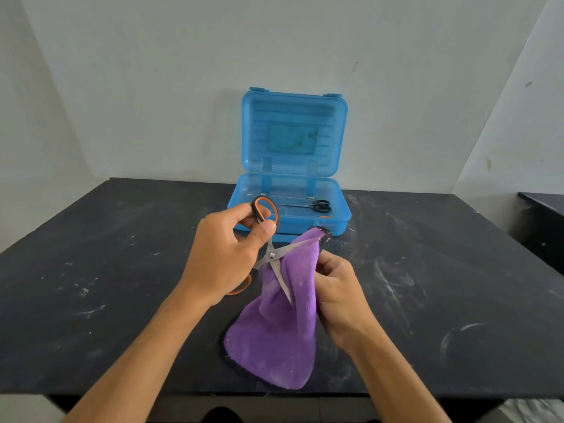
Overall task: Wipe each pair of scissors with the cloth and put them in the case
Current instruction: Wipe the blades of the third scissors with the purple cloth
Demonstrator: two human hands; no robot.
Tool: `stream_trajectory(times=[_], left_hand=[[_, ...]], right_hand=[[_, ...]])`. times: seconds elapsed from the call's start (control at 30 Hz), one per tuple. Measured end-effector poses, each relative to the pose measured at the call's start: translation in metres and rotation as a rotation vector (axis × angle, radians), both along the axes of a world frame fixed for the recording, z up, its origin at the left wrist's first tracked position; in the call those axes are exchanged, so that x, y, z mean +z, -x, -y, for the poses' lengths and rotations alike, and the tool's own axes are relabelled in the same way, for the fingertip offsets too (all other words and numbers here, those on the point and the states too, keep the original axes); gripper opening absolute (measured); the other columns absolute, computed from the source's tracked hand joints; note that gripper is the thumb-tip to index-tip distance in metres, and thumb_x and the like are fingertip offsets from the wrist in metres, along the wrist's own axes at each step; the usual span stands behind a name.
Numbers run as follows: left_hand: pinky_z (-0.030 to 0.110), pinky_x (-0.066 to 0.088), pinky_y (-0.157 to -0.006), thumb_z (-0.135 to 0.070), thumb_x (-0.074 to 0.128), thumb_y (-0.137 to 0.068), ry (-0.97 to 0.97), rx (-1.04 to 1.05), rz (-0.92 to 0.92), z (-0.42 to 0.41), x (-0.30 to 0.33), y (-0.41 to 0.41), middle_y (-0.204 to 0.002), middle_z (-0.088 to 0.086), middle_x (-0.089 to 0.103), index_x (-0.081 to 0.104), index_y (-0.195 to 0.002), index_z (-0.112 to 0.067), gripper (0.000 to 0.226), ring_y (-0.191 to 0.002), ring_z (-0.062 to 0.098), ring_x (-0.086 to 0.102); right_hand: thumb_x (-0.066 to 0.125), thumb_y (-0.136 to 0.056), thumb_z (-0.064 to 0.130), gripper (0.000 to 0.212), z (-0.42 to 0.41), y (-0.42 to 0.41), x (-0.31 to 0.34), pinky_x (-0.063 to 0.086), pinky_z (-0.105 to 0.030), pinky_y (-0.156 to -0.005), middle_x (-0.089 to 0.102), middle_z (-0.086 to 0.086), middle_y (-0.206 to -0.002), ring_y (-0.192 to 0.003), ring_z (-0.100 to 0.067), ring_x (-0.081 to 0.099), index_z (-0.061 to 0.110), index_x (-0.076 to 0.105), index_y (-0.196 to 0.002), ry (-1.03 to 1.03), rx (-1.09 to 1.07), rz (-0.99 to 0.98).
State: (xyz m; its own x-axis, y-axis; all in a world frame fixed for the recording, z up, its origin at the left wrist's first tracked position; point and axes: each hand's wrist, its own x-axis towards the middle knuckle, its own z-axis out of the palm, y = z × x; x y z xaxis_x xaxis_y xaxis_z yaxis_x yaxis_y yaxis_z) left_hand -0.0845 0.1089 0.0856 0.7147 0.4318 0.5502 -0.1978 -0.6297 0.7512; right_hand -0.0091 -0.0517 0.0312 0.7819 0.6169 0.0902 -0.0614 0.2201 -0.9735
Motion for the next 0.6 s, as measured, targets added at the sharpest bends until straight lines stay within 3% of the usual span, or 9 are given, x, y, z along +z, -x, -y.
stream_trajectory(times=[0.07, 0.17, 0.27, 0.33, 0.4, 0.5, 0.57, 0.6], left_hand=[[0.016, 0.047, -0.066, -0.027, 0.068, -0.094, 0.031, -0.026, 0.005, -0.003, -0.001, 0.001, -0.081, -0.011, 0.071, 0.074, -0.099, -0.019, 0.011, -0.069, 0.006, 0.061], [0.019, 0.045, -0.053, -0.029, 0.068, -0.092, 0.123, -0.051, 0.054, -0.012, -0.002, 0.007, -0.076, -0.01, 0.069, 0.073, -0.092, -0.029, 0.006, -0.053, 0.005, 0.054], [0.03, 0.053, -0.06, -0.022, 0.069, -0.094, 0.139, 0.008, 0.073, -0.018, -0.004, 0.009, -0.08, -0.007, 0.072, 0.073, -0.09, -0.033, 0.012, -0.066, 0.012, 0.065], [0.036, 0.053, -0.061, -0.019, 0.069, -0.094, 0.157, 0.014, 0.072, -0.015, -0.007, 0.006, -0.08, -0.005, 0.072, 0.074, -0.092, -0.027, 0.01, -0.064, 0.012, 0.064], [0.03, 0.052, -0.065, -0.018, 0.07, -0.093, 0.132, 0.011, 0.07, -0.007, -0.009, 0.001, -0.079, -0.004, 0.071, 0.075, -0.095, -0.022, 0.007, -0.065, 0.01, 0.063], [0.008, 0.036, -0.052, -0.015, 0.07, -0.092, 0.074, -0.007, 0.062, 0.004, -0.01, -0.002, -0.073, -0.008, 0.066, 0.074, -0.095, -0.018, 0.005, -0.044, 0.001, 0.049], [0.013, 0.037, -0.047, -0.016, 0.07, -0.093, 0.065, -0.027, 0.053, 0.008, -0.01, -0.002, -0.073, -0.006, 0.066, 0.072, -0.096, -0.018, 0.005, -0.041, 0.005, 0.046], [0.021, 0.043, -0.048, -0.017, 0.071, -0.093, 0.054, -0.032, 0.047, 0.009, -0.011, -0.002, -0.074, -0.005, 0.067, 0.072, -0.098, -0.018, 0.005, -0.043, 0.01, 0.049]], right_hand=[[0.076, -0.092, 0.021, 0.01, 0.0, -0.001, -0.002, 0.067, -0.043, -0.077, 0.081, -0.018, -0.096, -0.084, -0.033, 0.079, 0.015, 0.083, -0.094, 0.017, -0.061, 0.006], [0.069, -0.1, 0.015, 0.02, 0.011, -0.01, -0.003, 0.065, -0.035, -0.068, 0.081, -0.018, -0.091, -0.078, -0.028, 0.078, 0.012, 0.083, -0.087, -0.044, -0.195, -0.093], [0.069, -0.099, 0.009, 0.018, 0.021, -0.012, -0.002, 0.063, -0.031, -0.069, 0.082, -0.016, -0.094, -0.08, -0.025, 0.079, 0.014, 0.084, -0.092, -0.047, -0.155, -0.066], [0.074, -0.095, 0.007, 0.013, 0.015, -0.007, -0.004, 0.063, -0.033, -0.069, 0.082, -0.015, -0.094, -0.081, -0.026, 0.079, 0.014, 0.084, -0.094, -0.017, -0.107, -0.014], [0.081, -0.088, 0.012, 0.009, 0.005, 0.0, -0.005, 0.064, -0.035, -0.07, 0.082, -0.016, -0.094, -0.081, -0.027, 0.079, 0.014, 0.084, -0.096, -0.024, -0.065, 0.008], [0.085, -0.084, 0.023, 0.019, -0.004, 0.003, -0.005, 0.064, -0.042, -0.077, 0.081, -0.021, -0.095, -0.083, -0.03, 0.078, 0.012, 0.082, -0.1, -0.055, -0.058, 0.01], [0.084, -0.084, 0.029, 0.024, -0.006, 0.003, -0.005, 0.065, -0.048, -0.078, 0.079, -0.026, -0.09, -0.079, -0.037, 0.076, 0.009, 0.081, -0.096, -0.052, -0.071, 0.024], [0.083, -0.085, 0.03, 0.024, -0.006, 0.004, -0.005, 0.065, -0.051, -0.077, 0.078, -0.029, -0.085, -0.075, -0.041, 0.075, 0.008, 0.079, -0.093, -0.053, -0.068, 0.021]])
